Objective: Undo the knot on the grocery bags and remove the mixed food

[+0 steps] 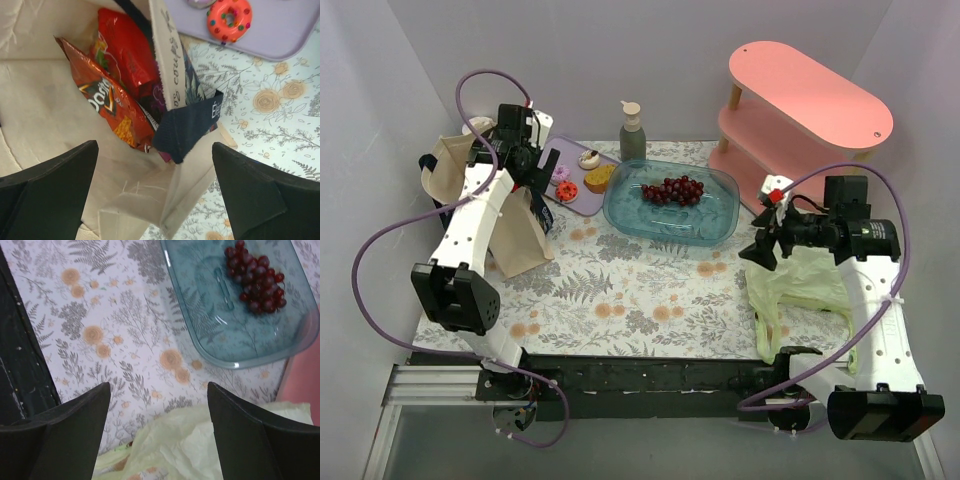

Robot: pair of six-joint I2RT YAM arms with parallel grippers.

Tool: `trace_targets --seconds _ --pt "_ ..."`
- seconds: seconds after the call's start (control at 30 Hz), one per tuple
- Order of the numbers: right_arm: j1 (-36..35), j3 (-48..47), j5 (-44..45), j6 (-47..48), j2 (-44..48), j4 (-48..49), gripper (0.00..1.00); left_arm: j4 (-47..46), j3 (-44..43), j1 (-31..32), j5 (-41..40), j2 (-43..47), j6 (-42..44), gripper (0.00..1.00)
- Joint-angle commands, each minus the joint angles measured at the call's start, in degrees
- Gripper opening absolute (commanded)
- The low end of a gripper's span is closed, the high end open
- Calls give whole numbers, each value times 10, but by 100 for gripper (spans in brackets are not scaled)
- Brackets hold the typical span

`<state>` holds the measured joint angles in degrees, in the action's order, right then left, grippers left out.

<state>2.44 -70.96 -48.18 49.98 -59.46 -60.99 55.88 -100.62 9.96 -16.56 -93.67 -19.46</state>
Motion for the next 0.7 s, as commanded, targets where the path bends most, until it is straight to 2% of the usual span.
trace_targets --seconds 0.0,0.03,0.1,0.13,0.23,0.27,0.3,0.37,0.4,0.5,0.67 --pt "-76 -3 -12 -139 -13 138 84 82 -38 -27 6 -3 -25 94" --pt "-84 -5 -8 -148 -23 148 84 85 -28 -29 11 4 -22 84" --pt "-106 -8 13 -163 -35 168 83 86 13 -29 23 21 -8 76" --pt "-113 -9 21 -169 -49 183 83 92 27 -29 28 37 -3 64" --pt "-136 -7 60 -189 -87 226 80 120 79 -30 83 68 16 44" --pt "-142 -5 71 -197 -98 239 79 127 89 -29 95 75 20 29" --pt "-144 -2 92 -205 -109 250 76 136 95 -29 136 80 22 20" --pt "-147 -5 113 -242 -144 282 74 168 104 -29 165 90 27 2" --pt "-147 -13 129 -254 -157 287 74 183 104 -30 226 92 45 0" --pt "-150 -28 129 -277 -196 292 74 209 115 -29 248 106 55 0" --pt "-161 -42 136 -277 -225 294 74 232 100 -29 335 125 76 0"
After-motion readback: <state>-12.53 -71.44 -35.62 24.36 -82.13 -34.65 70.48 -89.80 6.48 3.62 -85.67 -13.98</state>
